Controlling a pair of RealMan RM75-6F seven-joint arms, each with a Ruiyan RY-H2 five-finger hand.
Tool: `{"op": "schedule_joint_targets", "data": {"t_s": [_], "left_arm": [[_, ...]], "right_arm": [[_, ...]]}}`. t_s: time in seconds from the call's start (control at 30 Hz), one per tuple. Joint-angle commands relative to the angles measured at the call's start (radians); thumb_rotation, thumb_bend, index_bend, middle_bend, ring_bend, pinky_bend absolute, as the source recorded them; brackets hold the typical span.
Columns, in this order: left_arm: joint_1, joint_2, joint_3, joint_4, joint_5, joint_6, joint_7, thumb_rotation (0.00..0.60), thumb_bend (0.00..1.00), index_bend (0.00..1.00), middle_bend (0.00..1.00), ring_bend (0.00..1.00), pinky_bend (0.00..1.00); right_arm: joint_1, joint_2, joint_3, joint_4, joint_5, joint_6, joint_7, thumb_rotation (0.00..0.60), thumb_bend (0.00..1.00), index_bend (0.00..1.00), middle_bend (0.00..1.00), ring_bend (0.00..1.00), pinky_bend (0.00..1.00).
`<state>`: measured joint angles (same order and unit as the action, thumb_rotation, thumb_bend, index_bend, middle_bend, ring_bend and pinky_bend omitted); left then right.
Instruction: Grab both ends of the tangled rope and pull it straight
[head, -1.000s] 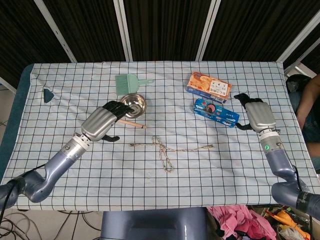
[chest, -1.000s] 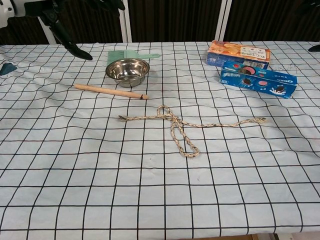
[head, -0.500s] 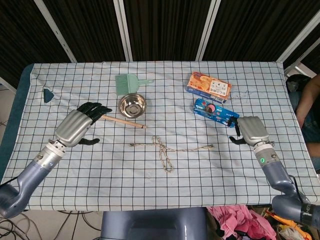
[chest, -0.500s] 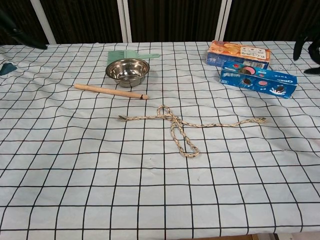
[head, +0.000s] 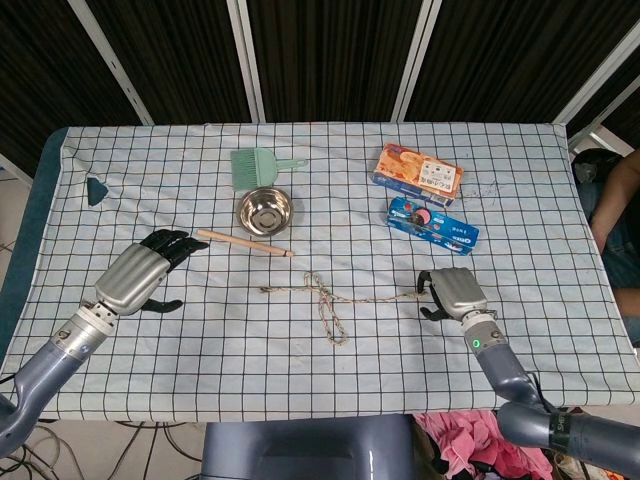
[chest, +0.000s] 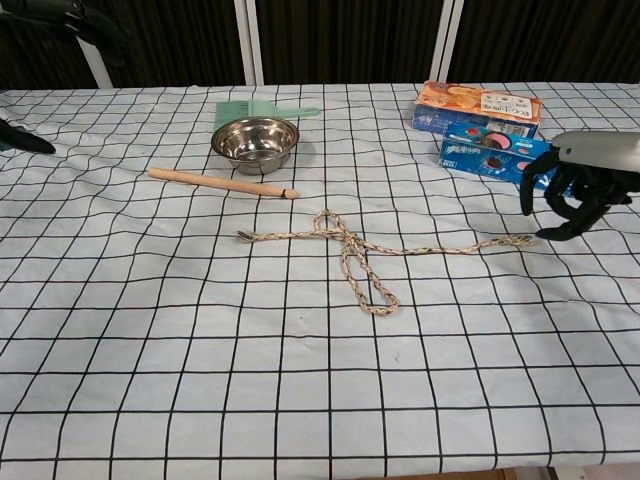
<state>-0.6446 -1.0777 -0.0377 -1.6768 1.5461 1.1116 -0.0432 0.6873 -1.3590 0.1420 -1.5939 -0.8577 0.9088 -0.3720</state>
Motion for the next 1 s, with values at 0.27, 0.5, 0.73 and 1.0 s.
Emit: {"op": "schedule_joint_targets", "data": {"t_s": [0.27, 0.5, 0.73, 1.0], "left_arm": [[-0.011, -0.052, 0.0, 0.043, -0.005, -0.035, 0.011, 0.6, 0.12, 0.15, 0.23, 0.13, 0.17], [-0.015, -0.069, 0.001, 0.066, -0.012, -0.056, 0.009, 0.6, 0.12, 0.15, 0.23, 0.13, 0.17], [-0.018, -0.075, 0.0, 0.082, -0.009, -0.064, -0.001, 0.6, 0.12, 0.14, 0.23, 0.13, 0.17], [-0.019, -0.082, 0.002, 0.09, -0.007, -0.072, 0.0, 0.6, 0.12, 0.14, 0.23, 0.13, 0.17]], "right_arm": [[0.047, -0.138, 0.018, 0.134, 0.055, 0.014, -0.044, 0.6, 0.29, 0.51, 0.77, 0.93, 0.86], [0.064, -0.19, 0.021, 0.21, 0.089, -0.011, -0.056, 0.6, 0.31, 0.52, 0.77, 0.93, 0.86], [0.066, -0.197, 0.014, 0.245, 0.1, -0.019, -0.066, 0.6, 0.31, 0.53, 0.77, 0.93, 0.86], [0.054, -0.183, 0.004, 0.247, 0.094, -0.028, -0.057, 0.6, 0.31, 0.54, 0.77, 0.93, 0.86]]}}
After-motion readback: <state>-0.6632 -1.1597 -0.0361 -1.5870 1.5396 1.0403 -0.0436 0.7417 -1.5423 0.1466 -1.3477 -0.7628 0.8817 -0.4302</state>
